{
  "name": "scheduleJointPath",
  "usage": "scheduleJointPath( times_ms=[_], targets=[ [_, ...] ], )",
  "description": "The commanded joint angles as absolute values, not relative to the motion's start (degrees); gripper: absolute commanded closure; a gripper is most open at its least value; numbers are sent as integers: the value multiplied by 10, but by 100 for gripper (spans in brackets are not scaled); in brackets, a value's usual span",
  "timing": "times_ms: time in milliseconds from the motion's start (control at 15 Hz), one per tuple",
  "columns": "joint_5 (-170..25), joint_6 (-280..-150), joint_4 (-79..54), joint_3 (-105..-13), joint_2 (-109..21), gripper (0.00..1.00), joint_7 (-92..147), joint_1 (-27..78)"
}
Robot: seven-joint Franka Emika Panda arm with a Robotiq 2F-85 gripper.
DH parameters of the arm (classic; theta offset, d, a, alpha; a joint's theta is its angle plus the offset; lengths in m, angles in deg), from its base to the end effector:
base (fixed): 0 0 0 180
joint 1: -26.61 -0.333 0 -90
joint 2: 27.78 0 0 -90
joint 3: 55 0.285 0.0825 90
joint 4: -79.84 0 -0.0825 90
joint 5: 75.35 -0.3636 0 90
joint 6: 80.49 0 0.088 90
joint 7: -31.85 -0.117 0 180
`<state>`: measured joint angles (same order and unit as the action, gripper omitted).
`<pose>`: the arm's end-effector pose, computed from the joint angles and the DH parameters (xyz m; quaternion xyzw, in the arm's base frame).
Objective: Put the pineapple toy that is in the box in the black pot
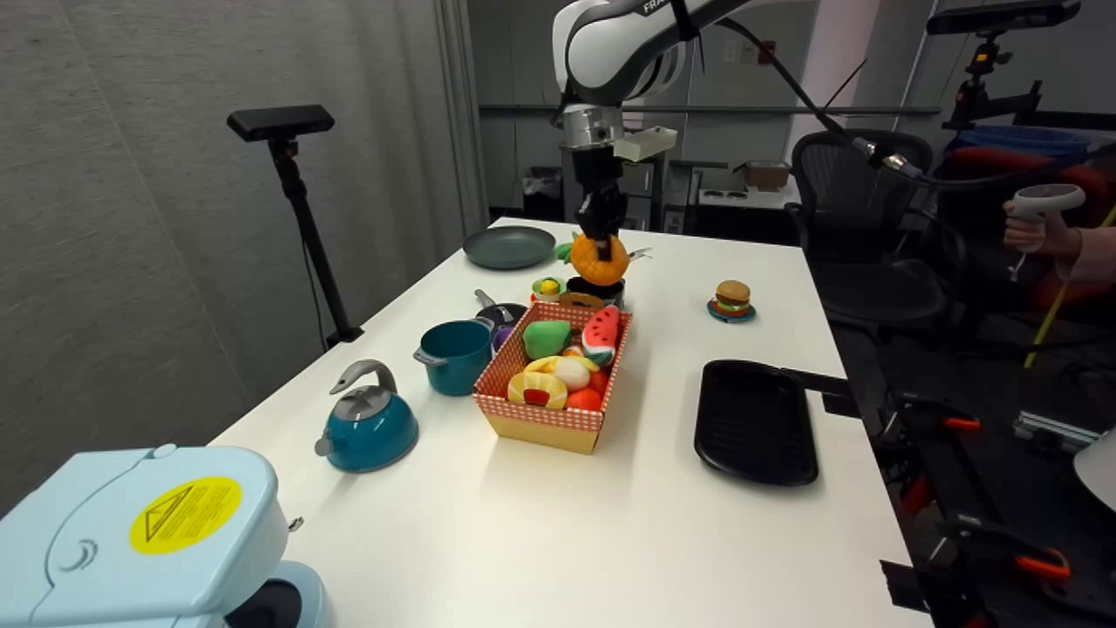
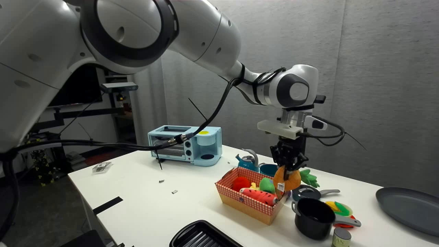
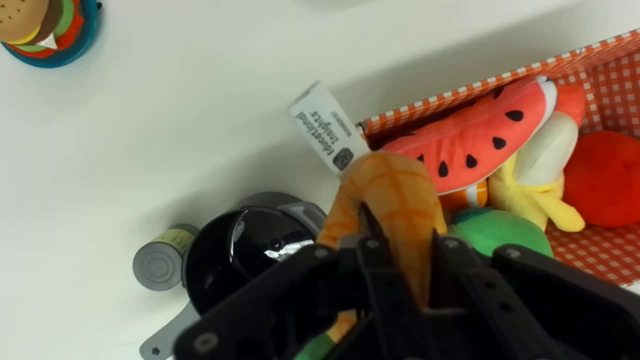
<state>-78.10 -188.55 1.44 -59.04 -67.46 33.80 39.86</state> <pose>0.6447 -0.1879 0.2716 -0.9869 0.1362 0.0854 0.0134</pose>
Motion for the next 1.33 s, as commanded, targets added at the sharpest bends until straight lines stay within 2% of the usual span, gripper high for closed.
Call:
scheduleJointPath(
  times_ms=[0, 1267],
  targets=[
    [-803, -1870, 20, -594, -670, 96, 332, 406],
    [-853, -1822, 100, -599, -711, 96, 290, 439]
  ],
)
